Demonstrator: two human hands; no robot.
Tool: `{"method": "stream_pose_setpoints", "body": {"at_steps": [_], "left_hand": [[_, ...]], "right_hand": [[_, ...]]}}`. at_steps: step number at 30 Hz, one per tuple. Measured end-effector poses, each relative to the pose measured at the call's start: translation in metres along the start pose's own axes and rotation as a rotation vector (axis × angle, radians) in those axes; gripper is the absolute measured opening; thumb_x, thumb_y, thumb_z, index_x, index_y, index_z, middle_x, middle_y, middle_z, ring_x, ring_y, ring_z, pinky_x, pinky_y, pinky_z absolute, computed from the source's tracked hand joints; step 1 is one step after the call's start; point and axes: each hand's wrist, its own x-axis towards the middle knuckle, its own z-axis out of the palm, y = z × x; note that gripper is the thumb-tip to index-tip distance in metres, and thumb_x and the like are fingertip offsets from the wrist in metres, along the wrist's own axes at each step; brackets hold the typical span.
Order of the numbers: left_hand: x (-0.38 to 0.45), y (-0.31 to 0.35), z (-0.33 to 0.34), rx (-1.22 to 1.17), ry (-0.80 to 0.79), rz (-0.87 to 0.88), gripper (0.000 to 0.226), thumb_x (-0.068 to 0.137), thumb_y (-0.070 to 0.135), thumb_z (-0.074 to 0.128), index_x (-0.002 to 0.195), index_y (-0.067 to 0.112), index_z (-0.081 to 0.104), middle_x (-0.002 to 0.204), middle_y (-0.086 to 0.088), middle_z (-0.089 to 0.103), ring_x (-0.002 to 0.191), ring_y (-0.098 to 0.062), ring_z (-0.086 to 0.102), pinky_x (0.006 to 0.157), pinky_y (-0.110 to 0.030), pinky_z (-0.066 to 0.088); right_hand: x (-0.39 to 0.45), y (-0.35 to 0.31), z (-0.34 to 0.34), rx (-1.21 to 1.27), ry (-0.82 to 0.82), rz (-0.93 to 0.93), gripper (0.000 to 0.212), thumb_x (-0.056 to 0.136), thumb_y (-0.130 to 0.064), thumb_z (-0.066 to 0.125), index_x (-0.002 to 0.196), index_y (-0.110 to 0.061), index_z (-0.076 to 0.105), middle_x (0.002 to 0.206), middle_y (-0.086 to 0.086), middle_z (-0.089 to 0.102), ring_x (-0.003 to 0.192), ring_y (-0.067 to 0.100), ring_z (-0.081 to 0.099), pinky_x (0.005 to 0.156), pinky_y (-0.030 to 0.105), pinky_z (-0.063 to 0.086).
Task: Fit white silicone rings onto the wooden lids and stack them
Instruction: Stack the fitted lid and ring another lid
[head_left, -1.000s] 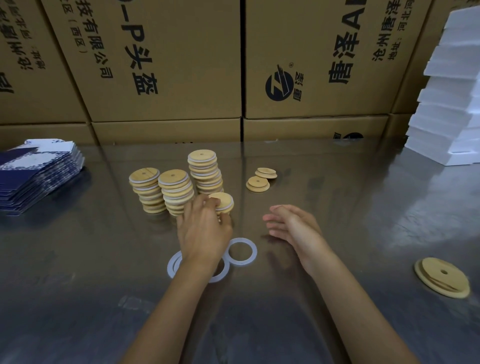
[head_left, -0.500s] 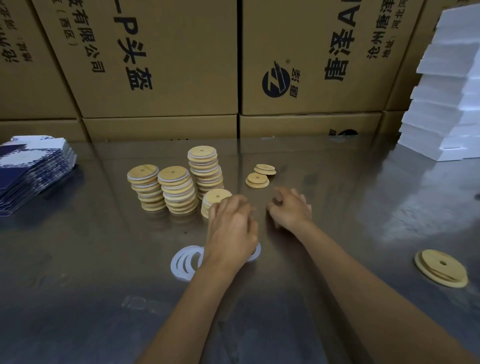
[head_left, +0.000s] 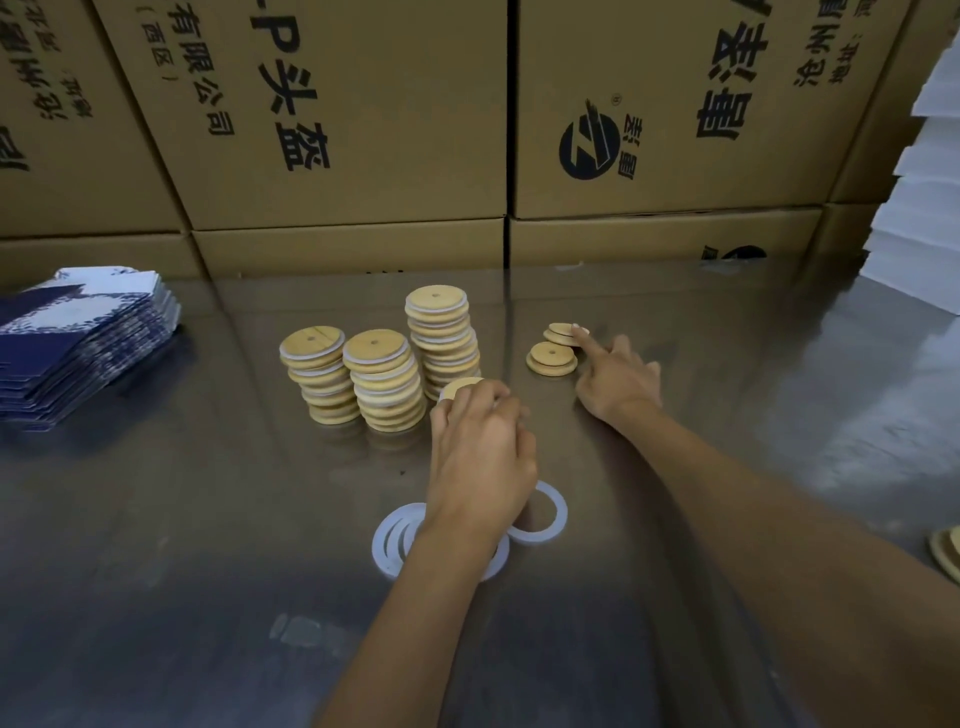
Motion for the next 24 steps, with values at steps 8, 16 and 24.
{"method": "stream_pose_setpoints", "body": {"at_steps": [8, 16, 24], "left_hand": [[-0.001, -0.002, 0.002, 0.011, 0.004, 0.015, 0.026, 0.090, 0.017, 0.050, 0.107, 0.017, 0.069, 0.124, 0.002, 0.054, 0.118, -0.014, 0.043, 0.104, -0.033, 0.026], [-0.003, -0.002, 0.001, 0.017, -0.003, 0.033, 0.022, 0.089, 0.016, 0.051, 0.103, 0.016, 0.069, 0.127, 0.001, 0.054, 0.122, -0.014, 0.042, 0.106, -0.034, 0.027], [-0.009, 0.001, -0.005, 0.005, -0.013, 0.038, 0.024, 0.091, 0.014, 0.051, 0.107, 0.011, 0.069, 0.131, -0.003, 0.055, 0.128, -0.017, 0.042, 0.107, -0.032, 0.024]], "right_hand": [[-0.003, 0.001, 0.003, 0.075, 0.105, 0.015, 0.041, 0.094, -0.024, 0.046, 0.134, -0.020, 0.047, 0.127, 0.013, 0.045, 0.119, 0.033, 0.047, 0.096, 0.043, 0.033], [-0.026, -0.002, -0.006, 0.189, 0.105, -0.079, 0.016, 0.097, -0.020, 0.046, 0.110, -0.010, 0.046, 0.117, 0.015, 0.062, 0.110, 0.037, 0.057, 0.088, 0.042, 0.037], [-0.071, 0.007, -0.013, 0.424, 0.145, -0.048, 0.018, 0.095, -0.021, 0.057, 0.093, -0.016, 0.040, 0.108, 0.011, 0.052, 0.101, 0.033, 0.053, 0.079, 0.034, 0.039]]}}
